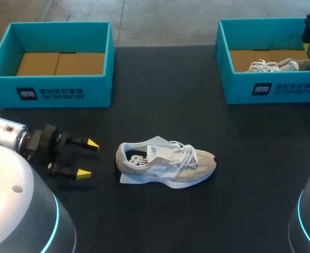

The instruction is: Take the shoe out of the shoebox, open the shoe tongue, remove and reinsert the insole, then place the shoe into the shoebox

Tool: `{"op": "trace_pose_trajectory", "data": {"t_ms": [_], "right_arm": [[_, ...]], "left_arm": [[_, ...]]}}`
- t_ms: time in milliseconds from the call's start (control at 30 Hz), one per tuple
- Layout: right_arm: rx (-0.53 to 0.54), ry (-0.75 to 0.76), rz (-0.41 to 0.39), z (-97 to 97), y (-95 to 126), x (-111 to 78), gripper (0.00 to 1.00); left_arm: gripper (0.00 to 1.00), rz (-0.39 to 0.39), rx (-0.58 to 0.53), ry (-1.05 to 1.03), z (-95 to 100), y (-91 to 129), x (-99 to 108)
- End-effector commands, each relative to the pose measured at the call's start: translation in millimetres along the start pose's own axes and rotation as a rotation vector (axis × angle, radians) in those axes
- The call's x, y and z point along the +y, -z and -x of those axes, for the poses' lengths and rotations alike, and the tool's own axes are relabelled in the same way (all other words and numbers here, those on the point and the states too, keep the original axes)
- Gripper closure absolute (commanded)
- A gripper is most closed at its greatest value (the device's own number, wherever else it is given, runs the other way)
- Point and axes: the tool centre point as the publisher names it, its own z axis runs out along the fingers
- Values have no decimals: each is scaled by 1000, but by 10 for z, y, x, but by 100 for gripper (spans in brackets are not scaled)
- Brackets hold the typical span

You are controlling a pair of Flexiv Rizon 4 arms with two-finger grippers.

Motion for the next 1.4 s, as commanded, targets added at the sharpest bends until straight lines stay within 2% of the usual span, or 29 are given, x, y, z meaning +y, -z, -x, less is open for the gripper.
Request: {"op": "trace_pose_trajectory", "data": {"t_ms": [33, 500, 1400], "right_arm": [[0, -1, 3, -2, 3, -13, 0], [0, -1, 3, -2, 3, -13, 0], [0, -1, 3, -2, 3, -13, 0]], "left_arm": [[0, 6, -16, 6, -9, -73, -20], [0, 7, -58, 9, -25, -255, -28], [0, 14, -86, 28, 107, -577, -49]]}}
